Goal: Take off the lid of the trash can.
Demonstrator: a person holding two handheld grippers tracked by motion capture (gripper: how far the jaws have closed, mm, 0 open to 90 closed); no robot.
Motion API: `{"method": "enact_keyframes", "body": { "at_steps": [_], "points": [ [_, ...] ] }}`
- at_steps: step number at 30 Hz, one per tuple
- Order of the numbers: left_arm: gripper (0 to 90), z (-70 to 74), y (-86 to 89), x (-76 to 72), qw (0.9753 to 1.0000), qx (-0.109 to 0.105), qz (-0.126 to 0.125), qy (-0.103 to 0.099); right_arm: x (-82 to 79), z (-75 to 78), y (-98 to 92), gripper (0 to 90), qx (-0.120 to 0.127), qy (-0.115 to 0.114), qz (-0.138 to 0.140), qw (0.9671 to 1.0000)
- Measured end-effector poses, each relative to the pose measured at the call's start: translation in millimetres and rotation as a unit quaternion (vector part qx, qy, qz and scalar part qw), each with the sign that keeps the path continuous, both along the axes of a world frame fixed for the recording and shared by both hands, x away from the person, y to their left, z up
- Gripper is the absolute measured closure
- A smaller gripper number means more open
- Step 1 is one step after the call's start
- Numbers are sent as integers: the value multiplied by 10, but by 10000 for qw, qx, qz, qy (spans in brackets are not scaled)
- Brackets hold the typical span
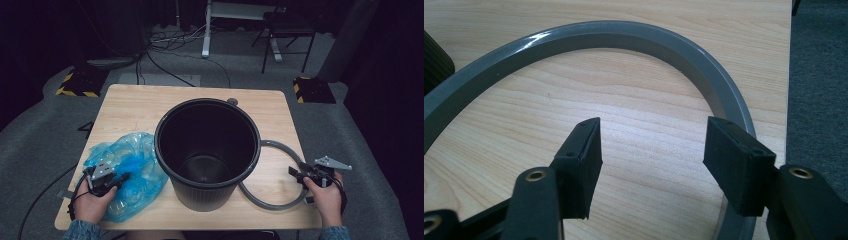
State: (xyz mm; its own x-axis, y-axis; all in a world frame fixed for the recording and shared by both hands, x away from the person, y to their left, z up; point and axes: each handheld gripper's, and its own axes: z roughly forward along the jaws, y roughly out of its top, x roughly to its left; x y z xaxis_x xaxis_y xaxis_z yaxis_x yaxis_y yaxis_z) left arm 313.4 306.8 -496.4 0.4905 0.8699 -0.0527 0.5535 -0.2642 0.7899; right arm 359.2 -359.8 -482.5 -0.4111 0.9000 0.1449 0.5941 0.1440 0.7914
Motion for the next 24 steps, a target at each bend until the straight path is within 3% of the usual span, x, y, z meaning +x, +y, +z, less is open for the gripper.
{"method": "enact_keyframes", "body": {
  "at_steps": [16,24],
  "points": [
    [833,476,109,-72,9990,-100,-129,-407,-6,9,13,404,6,-27,-1,10000],
    [833,816,173,-72,9977,-216,-81,-642,-4,-2,27,404,15,-2,22,10000]
  ]
}}
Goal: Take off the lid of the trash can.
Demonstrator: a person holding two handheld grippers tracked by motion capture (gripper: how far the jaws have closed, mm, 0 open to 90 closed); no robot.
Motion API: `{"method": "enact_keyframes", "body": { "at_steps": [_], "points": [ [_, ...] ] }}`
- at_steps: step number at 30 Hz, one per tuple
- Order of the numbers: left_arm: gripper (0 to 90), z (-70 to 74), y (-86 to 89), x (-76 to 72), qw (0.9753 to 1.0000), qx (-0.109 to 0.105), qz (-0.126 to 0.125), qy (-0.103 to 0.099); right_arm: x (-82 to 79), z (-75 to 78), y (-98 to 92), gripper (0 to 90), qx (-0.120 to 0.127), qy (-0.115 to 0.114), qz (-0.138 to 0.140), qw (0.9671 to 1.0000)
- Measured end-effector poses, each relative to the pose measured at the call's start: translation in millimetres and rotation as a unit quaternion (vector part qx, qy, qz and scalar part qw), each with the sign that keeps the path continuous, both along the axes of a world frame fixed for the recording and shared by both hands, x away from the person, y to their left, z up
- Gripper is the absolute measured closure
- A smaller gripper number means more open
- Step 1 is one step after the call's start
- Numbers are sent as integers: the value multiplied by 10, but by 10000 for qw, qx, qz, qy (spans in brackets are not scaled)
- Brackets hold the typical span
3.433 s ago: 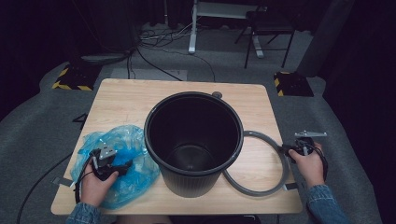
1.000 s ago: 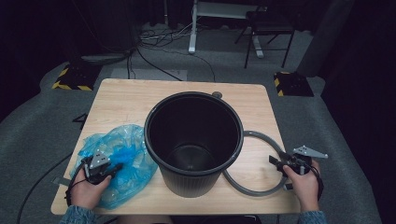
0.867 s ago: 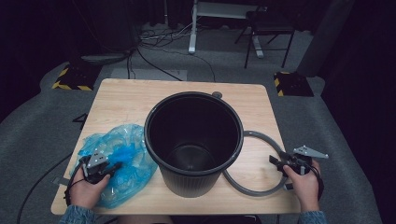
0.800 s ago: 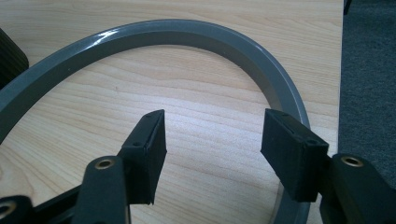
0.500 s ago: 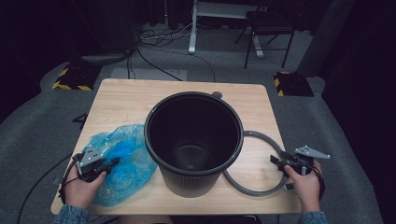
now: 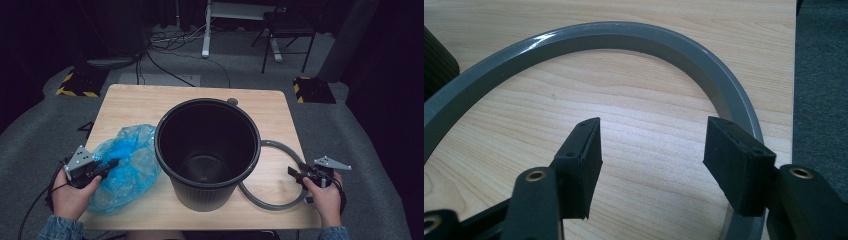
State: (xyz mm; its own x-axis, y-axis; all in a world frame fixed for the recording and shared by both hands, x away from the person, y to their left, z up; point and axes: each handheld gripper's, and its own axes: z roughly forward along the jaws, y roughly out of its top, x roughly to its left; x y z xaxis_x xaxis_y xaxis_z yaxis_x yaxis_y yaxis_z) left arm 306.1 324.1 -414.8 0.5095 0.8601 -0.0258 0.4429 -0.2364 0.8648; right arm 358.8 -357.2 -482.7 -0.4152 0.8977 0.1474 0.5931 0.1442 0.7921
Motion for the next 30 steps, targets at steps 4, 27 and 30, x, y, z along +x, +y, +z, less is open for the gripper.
{"method": "enact_keyframes", "body": {
  "at_steps": [4,27,30],
  "points": [
    [833,163,4,5,9999,-25,58,-95,1,-4,1,404,-7,5,3,10000],
    [834,878,73,4,9987,-151,228,-441,7,-44,23,403,32,76,52,10000],
    [834,986,65,-2,9984,-112,230,-496,9,-51,24,403,49,88,55,9999]
  ]
}}
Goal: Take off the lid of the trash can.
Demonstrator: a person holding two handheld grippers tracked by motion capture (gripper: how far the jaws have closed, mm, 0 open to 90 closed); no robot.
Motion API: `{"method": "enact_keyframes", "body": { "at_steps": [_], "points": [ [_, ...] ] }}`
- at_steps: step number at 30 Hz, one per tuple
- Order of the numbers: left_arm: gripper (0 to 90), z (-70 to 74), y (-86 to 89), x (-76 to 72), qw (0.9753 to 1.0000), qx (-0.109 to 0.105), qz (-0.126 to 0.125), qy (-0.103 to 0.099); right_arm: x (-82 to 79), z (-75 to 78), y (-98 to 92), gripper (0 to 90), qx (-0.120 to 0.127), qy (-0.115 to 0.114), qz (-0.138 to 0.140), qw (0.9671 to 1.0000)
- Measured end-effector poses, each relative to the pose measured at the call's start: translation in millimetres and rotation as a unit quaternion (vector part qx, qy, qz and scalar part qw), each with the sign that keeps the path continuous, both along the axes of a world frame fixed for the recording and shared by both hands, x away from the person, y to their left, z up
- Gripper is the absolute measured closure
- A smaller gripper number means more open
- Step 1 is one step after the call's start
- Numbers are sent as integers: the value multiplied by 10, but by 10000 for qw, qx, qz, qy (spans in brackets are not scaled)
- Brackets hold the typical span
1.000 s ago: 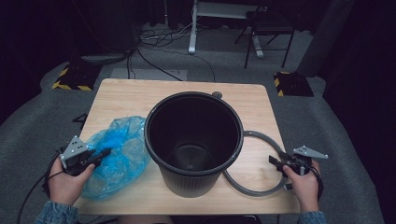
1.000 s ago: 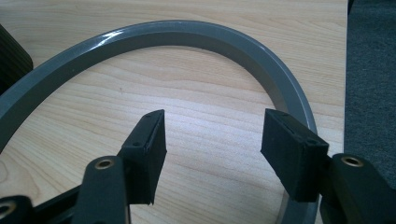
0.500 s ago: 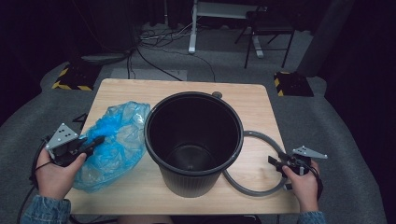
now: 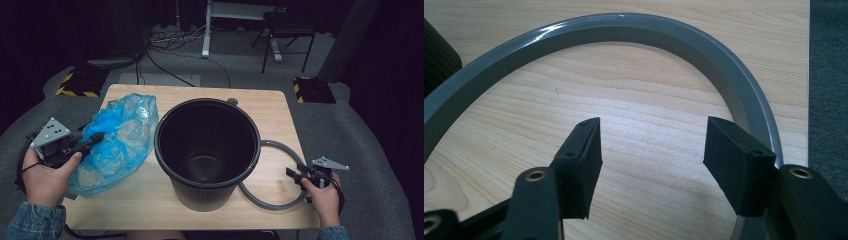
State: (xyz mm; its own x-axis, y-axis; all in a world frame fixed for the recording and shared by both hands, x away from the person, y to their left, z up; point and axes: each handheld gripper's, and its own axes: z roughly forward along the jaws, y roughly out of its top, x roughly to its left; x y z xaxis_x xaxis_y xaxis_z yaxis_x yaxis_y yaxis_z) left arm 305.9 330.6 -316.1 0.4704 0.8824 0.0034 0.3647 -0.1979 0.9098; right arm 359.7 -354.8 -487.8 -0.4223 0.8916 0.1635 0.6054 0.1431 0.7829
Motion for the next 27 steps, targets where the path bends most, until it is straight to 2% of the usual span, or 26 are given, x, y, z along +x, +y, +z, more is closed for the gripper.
{"method": "enact_keyframes", "body": {
  "at_steps": [4,16,27],
  "points": [
    [834,141,-9,-6,10000,38,50,-50,2,-14,4,403,8,27,12,10000],
    [834,428,-17,-42,9998,27,70,-161,-4,-1,1,402,32,-1,37,10000],
    [834,708,-26,-128,9995,35,-10,-326,-7,3,17,402,43,-7,78,10000]
  ]
}}
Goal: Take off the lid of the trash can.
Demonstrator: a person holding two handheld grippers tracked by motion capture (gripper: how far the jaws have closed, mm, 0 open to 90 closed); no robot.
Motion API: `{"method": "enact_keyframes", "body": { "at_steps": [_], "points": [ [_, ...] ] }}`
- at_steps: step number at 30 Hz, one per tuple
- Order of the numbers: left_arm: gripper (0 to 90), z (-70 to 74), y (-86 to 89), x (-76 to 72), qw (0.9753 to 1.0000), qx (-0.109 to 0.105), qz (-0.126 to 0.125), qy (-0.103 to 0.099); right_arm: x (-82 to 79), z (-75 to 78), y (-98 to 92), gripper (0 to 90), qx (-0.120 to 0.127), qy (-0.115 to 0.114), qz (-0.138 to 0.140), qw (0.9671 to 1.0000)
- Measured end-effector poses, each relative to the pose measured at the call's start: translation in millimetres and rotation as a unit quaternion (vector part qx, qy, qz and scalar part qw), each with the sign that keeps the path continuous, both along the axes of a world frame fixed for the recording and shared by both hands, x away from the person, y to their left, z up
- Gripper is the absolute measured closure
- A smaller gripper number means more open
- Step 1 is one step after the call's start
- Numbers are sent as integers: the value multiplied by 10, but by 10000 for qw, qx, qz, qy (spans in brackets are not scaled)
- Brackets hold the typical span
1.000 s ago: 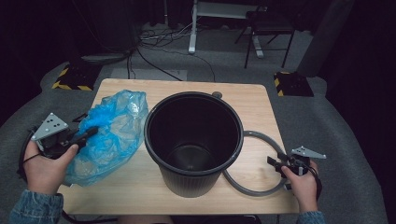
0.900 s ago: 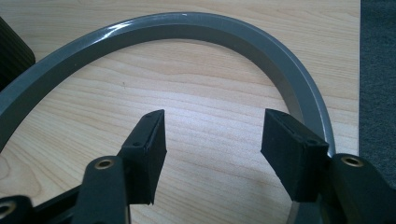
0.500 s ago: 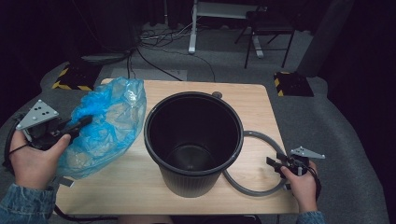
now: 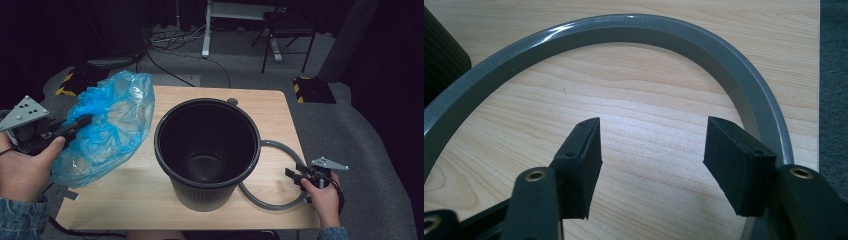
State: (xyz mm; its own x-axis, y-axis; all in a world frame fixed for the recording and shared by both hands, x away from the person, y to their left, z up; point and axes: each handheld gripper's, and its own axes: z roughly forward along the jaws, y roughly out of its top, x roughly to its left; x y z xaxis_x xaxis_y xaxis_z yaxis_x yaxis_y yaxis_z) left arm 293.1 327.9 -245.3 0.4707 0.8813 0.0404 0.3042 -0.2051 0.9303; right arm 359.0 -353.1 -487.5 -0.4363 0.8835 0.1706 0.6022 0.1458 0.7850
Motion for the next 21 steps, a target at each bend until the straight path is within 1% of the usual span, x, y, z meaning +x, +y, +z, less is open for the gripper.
{"method": "enact_keyframes", "body": {
  "at_steps": [4,6,9,16,21],
  "points": [
    [834,66,-10,-11,9999,-20,-104,-72,-3,6,3,402,-7,-7,6,10000],
    [834,109,-21,-11,9998,-63,-183,-104,-4,8,6,402,-9,-14,7,10000],
    [834,163,-48,-11,9995,-29,-278,-149,-3,4,7,402,-15,-5,17,10000],
    [834,286,-189,-8,9984,38,-489,-274,-16,2,8,402,-13,-4,17,10000],
    [834,328,-320,31,9969,21,-695,-355,-49,8,-3,402,18,-15,-8,10000]
  ]
}}
